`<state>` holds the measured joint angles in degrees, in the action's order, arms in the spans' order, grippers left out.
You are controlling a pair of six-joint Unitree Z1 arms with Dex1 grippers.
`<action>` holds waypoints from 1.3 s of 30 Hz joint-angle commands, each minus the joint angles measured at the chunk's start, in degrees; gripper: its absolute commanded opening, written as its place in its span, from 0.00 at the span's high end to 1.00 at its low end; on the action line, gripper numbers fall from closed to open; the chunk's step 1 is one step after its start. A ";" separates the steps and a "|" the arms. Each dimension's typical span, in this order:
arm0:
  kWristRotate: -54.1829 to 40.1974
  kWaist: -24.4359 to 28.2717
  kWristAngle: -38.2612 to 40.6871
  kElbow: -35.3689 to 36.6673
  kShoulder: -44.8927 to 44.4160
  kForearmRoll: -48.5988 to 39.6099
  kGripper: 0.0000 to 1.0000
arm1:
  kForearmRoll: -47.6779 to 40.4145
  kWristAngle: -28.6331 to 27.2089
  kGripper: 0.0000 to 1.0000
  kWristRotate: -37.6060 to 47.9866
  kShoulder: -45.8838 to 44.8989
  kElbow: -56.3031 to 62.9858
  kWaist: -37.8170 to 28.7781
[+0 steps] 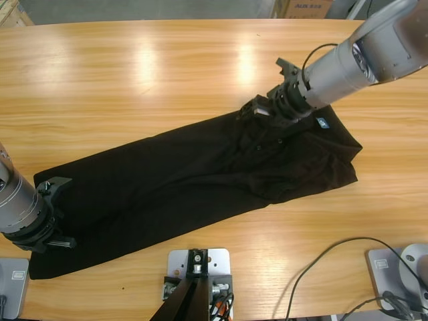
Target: Fold clothes
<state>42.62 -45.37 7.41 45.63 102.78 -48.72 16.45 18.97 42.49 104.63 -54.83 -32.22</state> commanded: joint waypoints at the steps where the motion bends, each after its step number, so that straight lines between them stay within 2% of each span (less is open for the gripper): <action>1: -0.61 -0.95 1.34 -0.10 2.92 1.08 1.00 | -1.48 0.18 0.02 3.99 -2.01 2.09 -3.55; 4: -0.61 -0.95 1.47 -0.10 2.87 1.08 1.00 | -3.29 1.67 0.10 4.18 -2.54 2.02 -4.55; 16: -0.61 -0.95 1.41 -0.36 2.60 1.35 1.00 | -21.17 13.47 0.10 5.43 2.86 6.79 -5.04; 19: -0.55 -0.95 1.38 -0.40 2.21 1.43 1.00 | -28.37 17.16 0.08 2.23 0.49 10.16 -5.04; 21: -0.33 -0.95 1.31 -0.56 1.34 1.52 1.00 | -37.23 19.72 0.08 1.60 -1.89 14.70 -5.04; 23: 0.24 -0.91 1.22 -0.70 0.02 1.65 1.00 | -43.47 20.43 0.03 0.32 -5.95 18.65 -5.04; 25: 0.55 -0.58 1.06 -0.91 -0.93 1.87 1.00 | -46.42 21.16 0.04 -2.60 -11.22 20.81 -5.04; 27: 0.94 0.27 0.97 -1.15 -3.29 2.28 1.00 | -45.55 21.46 0.04 -2.90 -18.41 22.22 -5.04; 31: 1.13 6.40 1.15 -1.07 -14.17 2.40 1.00 | -31.25 23.89 0.04 -2.94 -33.00 23.38 -4.78; 35: 0.90 15.47 5.02 -1.54 -24.79 2.40 1.00 | -19.72 24.63 0.03 -3.83 -40.61 24.61 -4.76; 39: 2.26 22.31 9.22 -4.02 -33.03 2.61 1.00 | -10.95 24.29 0.04 -5.57 -44.25 24.59 -4.78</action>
<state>43.32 -32.79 10.68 45.55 83.06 -46.79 -7.27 42.54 39.49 69.80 -32.51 -36.67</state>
